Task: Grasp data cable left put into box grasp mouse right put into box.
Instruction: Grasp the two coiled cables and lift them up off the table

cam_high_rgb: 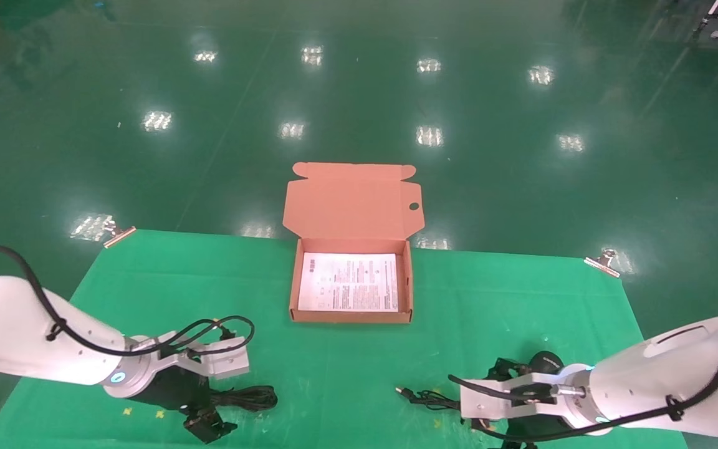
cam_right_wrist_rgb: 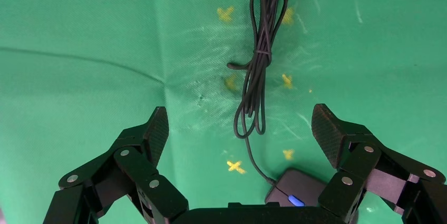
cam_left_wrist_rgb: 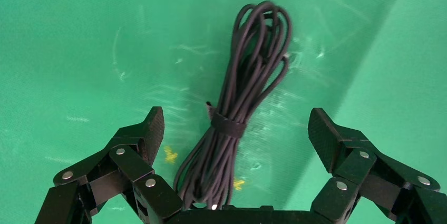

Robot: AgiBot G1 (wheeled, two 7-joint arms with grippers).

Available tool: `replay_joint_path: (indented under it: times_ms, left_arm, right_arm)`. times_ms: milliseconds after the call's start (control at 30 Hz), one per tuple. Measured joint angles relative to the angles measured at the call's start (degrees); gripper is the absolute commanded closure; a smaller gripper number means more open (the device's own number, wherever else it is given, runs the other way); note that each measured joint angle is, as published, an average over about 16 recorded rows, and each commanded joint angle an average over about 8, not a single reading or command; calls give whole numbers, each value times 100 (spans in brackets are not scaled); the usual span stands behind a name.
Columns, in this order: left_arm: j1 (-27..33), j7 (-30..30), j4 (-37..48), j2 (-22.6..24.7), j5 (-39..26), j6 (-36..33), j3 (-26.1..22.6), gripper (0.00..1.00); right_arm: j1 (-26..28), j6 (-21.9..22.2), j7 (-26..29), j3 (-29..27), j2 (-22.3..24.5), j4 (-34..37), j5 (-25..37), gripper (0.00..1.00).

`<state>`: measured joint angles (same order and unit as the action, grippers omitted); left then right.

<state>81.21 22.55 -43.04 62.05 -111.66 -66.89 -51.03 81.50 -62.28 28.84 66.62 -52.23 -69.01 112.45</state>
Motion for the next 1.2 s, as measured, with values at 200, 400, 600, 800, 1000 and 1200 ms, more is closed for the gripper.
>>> replay_joint_path:
  times_ms: [200, 400, 600, 800, 1000, 1200]
  left_arm:
    - [55, -285, 457, 127, -13, 130, -13, 0]
    - [112, -516, 787, 200, -23, 198, -25, 21]
    - [155, -630, 966, 234, -32, 226, -33, 94]
    - [172, -660, 1030, 245, -34, 237, -37, 100]
    - [170, -646, 1003, 240, -30, 232, -36, 100]
    - [162, -634, 970, 234, -28, 226, -34, 100]
  right_arm:
    - [-74, 230, -317, -2, -200, 481, -92, 0]
    - [-132, 455, -571, -8, -353, 847, -131, 51]
    - [-164, 579, -679, -22, -439, 1055, -168, 100]
    - [-178, 623, -703, -32, -466, 1123, -188, 100]
    - [-175, 609, -698, -33, -457, 1097, -188, 100]
    - [-168, 588, -691, -31, -443, 1063, -181, 100]
